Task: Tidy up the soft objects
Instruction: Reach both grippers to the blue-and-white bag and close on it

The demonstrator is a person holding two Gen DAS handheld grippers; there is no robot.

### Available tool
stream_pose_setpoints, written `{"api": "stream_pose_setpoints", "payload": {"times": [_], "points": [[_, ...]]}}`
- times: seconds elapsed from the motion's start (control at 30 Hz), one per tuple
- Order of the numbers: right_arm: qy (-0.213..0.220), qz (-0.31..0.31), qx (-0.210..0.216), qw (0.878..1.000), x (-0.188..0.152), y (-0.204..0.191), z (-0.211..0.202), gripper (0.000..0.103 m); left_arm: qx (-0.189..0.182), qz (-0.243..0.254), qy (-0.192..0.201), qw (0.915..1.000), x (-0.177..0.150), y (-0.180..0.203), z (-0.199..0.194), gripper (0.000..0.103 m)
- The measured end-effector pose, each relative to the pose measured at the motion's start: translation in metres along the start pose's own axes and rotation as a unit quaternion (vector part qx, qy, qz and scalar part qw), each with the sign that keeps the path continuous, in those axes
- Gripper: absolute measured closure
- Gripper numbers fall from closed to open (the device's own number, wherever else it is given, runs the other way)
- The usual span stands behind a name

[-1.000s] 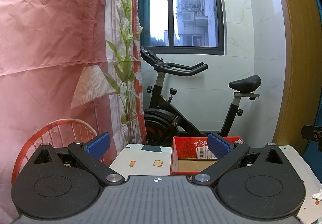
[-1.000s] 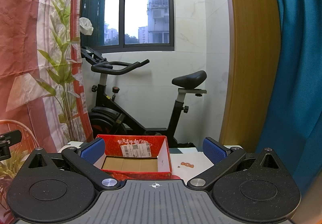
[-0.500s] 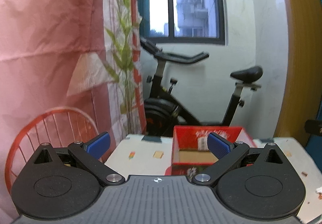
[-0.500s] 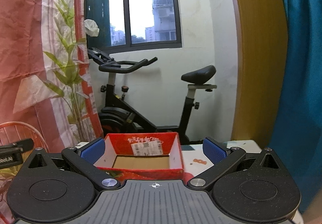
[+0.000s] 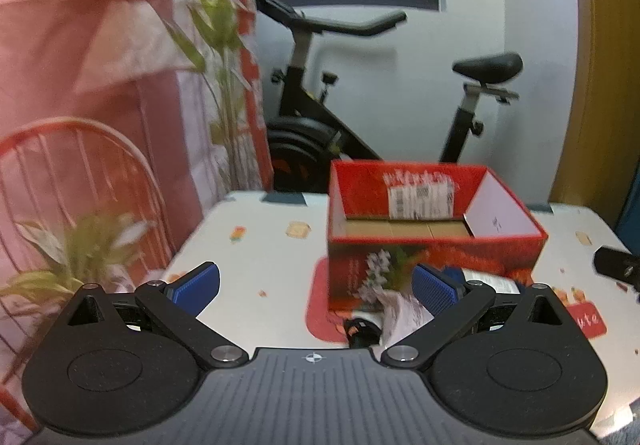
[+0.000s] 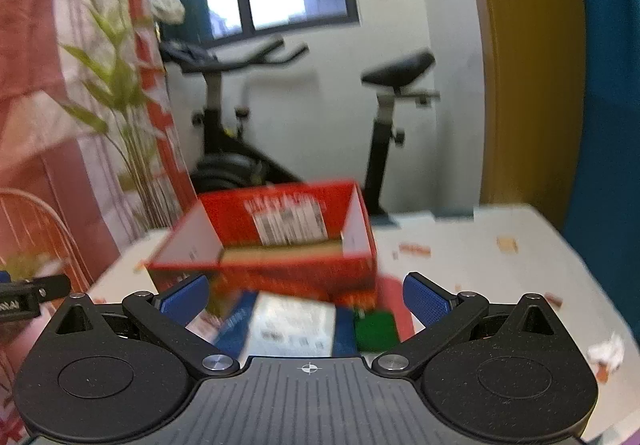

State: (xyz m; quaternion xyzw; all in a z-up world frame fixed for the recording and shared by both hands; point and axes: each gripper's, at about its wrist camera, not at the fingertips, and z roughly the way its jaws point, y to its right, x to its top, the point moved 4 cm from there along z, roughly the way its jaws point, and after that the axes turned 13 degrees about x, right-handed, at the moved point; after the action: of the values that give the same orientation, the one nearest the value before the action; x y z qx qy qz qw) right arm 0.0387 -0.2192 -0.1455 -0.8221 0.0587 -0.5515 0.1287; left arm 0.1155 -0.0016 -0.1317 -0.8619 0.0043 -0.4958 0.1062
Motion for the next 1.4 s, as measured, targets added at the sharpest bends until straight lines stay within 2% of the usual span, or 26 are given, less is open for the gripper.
{"api": "stream_pose_setpoints", "payload": {"times": [0.27,0.37,0.53,0.67,0.73,0.8,1.0,1.17,1.23,1.4], "points": [[-0.061,0.035,0.012,0.997,-0.045,0.035,0.041,0.0,-0.023,0.017,-0.033,0.999,-0.019,0.027,0.031,0.001],[-0.057,0.035,0.011,0.998,-0.052,0.048,0.051,0.0,-0.032,0.021,-0.047,0.9982,-0.024,0.037,0.044,0.002],[-0.079,0.028,0.011,0.996,-0.064,0.066,0.072,0.002,-0.056,0.028,-0.066,0.9958,-0.026,0.055,0.064,0.015],[-0.099,0.046,0.038,0.993,-0.074,0.08,0.091,0.023,-0.077,0.04,-0.068,0.9939,-0.023,0.074,0.075,0.031],[-0.108,0.051,0.053,0.991,-0.078,0.085,0.101,0.03,-0.098,0.041,-0.071,0.9918,-0.02,0.085,0.081,0.042],[-0.117,0.05,0.066,0.99,-0.08,0.088,0.111,0.037,-0.118,0.042,-0.077,0.9892,-0.018,0.094,0.087,0.048],[-0.133,0.063,0.099,0.984,-0.085,0.093,0.135,0.04,-0.144,0.033,-0.132,0.9802,-0.024,0.115,0.115,0.059],[-0.143,0.075,0.113,0.98,-0.089,0.098,0.147,0.041,-0.178,0.017,-0.171,0.9688,-0.032,0.127,0.132,0.059],[-0.145,0.077,0.122,0.979,-0.09,0.099,0.151,0.046,-0.188,0.023,-0.174,0.9664,-0.034,0.134,0.135,0.059],[-0.154,0.073,0.133,0.976,-0.094,0.096,0.159,0.046,-0.203,0.04,-0.179,0.962,-0.036,0.147,0.142,0.059]]}}
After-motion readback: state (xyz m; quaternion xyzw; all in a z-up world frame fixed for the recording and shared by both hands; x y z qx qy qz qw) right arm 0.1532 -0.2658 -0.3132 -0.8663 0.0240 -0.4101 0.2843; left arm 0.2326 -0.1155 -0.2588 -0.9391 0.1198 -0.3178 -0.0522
